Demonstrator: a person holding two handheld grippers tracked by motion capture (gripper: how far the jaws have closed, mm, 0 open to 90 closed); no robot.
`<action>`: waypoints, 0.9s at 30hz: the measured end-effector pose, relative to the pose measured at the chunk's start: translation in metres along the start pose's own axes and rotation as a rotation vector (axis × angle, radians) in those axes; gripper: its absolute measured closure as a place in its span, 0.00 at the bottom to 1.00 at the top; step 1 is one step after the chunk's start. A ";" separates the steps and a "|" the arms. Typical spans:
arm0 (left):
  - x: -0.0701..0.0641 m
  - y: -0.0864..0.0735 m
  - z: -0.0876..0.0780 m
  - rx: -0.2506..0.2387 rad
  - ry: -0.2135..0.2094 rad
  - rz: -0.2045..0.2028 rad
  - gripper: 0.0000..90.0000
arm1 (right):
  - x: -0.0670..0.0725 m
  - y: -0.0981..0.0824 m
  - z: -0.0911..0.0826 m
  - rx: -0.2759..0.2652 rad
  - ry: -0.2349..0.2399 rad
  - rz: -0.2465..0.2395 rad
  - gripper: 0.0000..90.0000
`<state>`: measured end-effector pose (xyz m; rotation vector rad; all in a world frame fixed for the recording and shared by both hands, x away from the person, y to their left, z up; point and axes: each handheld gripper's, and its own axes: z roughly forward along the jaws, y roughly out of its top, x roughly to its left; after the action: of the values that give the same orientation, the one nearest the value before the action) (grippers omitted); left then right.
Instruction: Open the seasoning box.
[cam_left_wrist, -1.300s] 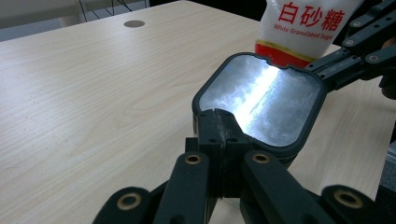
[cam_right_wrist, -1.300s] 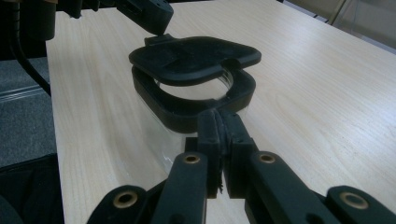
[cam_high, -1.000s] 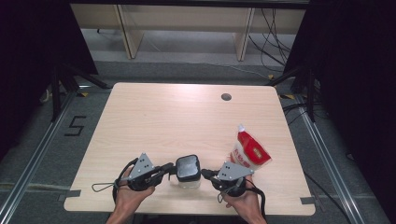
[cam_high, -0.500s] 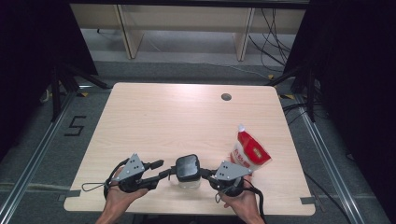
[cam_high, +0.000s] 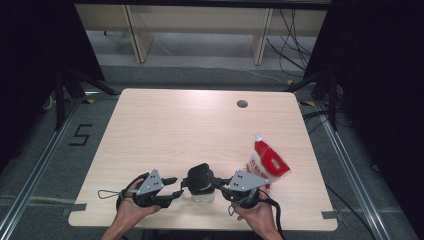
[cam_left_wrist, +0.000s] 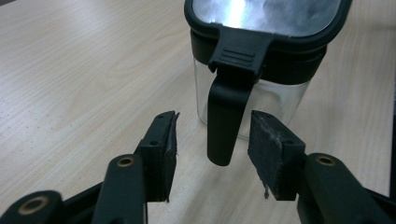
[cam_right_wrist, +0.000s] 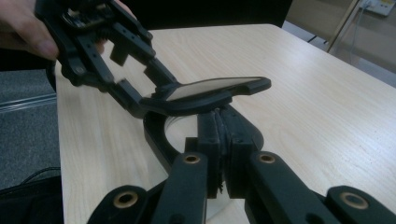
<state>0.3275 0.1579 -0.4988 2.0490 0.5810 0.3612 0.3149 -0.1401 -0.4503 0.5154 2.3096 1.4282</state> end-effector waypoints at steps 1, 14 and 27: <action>0.001 -0.001 0.003 0.005 -0.004 -0.003 0.59 | 0.000 0.001 0.001 -0.008 0.000 -0.012 0.98; 0.005 -0.003 0.012 -0.003 -0.060 0.048 0.82 | 0.008 0.018 0.006 -0.019 0.000 -0.022 0.98; -0.009 0.004 0.022 -0.007 -0.057 0.059 0.82 | 0.020 0.037 0.012 -0.050 0.017 -0.078 0.98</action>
<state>0.3317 0.1355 -0.5070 2.0665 0.4855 0.3376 0.3081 -0.1056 -0.4245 0.3953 2.2751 1.4543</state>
